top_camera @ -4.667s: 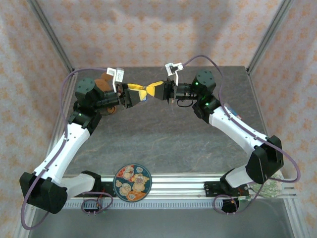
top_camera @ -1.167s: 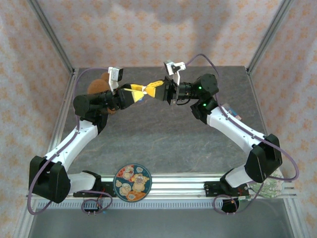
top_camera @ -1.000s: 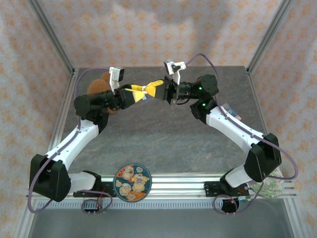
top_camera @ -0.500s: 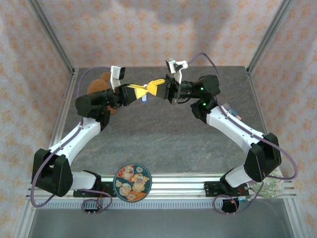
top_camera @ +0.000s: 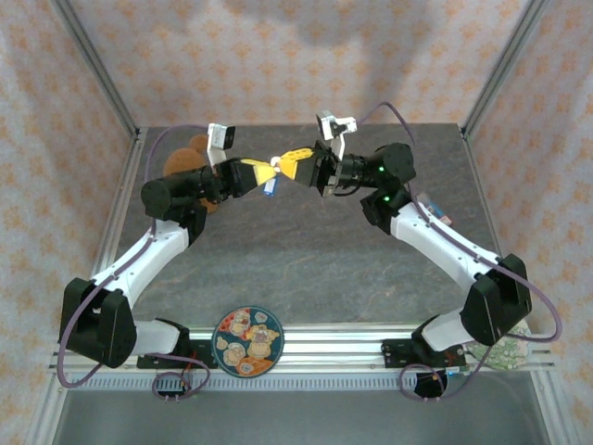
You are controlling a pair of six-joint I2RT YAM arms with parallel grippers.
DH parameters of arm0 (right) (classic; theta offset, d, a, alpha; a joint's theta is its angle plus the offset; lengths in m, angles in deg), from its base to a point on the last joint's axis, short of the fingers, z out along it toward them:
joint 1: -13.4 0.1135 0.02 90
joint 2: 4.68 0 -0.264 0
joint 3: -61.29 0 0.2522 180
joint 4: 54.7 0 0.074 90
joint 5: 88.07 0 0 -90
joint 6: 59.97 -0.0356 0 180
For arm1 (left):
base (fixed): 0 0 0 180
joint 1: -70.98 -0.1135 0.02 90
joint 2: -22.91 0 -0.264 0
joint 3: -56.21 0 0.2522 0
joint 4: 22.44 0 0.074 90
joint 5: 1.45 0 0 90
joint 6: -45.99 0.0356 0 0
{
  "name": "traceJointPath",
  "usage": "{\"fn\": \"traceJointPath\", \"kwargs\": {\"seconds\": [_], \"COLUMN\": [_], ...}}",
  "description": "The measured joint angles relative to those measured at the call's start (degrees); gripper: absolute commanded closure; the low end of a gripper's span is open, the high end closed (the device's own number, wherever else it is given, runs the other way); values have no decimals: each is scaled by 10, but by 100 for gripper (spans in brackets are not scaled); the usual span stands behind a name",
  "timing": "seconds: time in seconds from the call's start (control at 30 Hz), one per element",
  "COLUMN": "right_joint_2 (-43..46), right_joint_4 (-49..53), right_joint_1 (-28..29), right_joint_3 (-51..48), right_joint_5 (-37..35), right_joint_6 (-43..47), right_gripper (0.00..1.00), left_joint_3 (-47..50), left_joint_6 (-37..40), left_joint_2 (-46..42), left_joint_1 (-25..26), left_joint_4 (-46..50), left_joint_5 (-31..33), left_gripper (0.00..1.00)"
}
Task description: Remove the keys from the keyring
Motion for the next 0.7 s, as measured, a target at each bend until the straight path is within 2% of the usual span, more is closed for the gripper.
{"fn": "traceJointPath", "kwargs": {"seconds": [0.2,0.5,0.63,0.7], "right_joint_2": [38,52,55,57], "right_joint_4": [19,20,27,36], "right_joint_1": [0,4,8,8], "right_joint_3": [-38,-68,-70,-70], "right_joint_5": [-29,-52,-56,-59], "right_joint_6": [53,98,115,121], "right_gripper": [100,100,100,100], "left_joint_3": [2,17,17,17], "left_joint_6": [21,154,195,205], "left_joint_2": [-3,-65,-82,-83], "left_joint_1": [0,0,0,0], "left_joint_4": [21,191,237,247], "left_joint_5": [6,31,39,42], "left_gripper": [100,100,100,82]}}
